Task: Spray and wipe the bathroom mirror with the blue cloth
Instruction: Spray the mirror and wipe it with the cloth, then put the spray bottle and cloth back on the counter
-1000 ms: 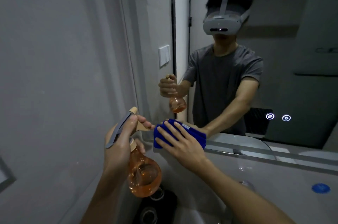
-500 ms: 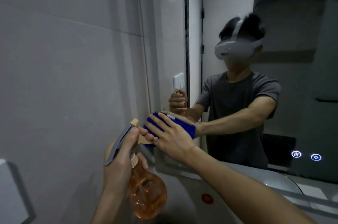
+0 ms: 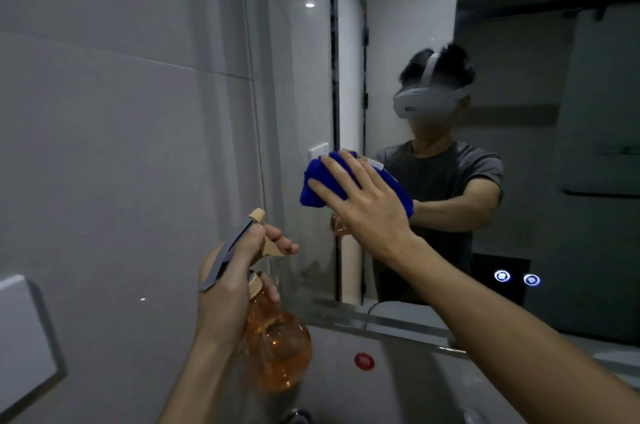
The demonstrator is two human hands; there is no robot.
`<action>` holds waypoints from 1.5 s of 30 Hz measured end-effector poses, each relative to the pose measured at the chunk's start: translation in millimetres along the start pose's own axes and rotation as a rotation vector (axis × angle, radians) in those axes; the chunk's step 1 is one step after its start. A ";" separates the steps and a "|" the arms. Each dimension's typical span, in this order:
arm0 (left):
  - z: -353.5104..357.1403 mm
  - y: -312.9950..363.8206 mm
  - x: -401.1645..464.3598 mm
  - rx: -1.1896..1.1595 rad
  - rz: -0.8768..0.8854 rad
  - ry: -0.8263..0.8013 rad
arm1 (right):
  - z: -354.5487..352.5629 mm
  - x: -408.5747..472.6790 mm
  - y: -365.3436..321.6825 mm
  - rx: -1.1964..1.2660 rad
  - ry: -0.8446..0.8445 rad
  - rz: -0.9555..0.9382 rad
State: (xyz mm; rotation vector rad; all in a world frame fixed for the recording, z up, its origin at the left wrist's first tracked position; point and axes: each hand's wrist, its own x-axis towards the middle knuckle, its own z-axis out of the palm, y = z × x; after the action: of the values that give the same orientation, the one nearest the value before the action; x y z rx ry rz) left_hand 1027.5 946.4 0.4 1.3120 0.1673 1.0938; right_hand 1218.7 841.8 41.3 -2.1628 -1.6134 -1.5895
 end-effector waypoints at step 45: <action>302.8 -179.1 -326.3 0.157 -0.456 -0.698 | -208.4 -567.1 23.0 1.853 0.311 2.041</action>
State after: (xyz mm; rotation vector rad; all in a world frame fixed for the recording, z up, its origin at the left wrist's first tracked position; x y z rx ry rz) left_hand 1152.2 529.3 -201.4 1.6230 0.0234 0.2088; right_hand 1116.3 319.9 -246.3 -0.9169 0.1519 0.3611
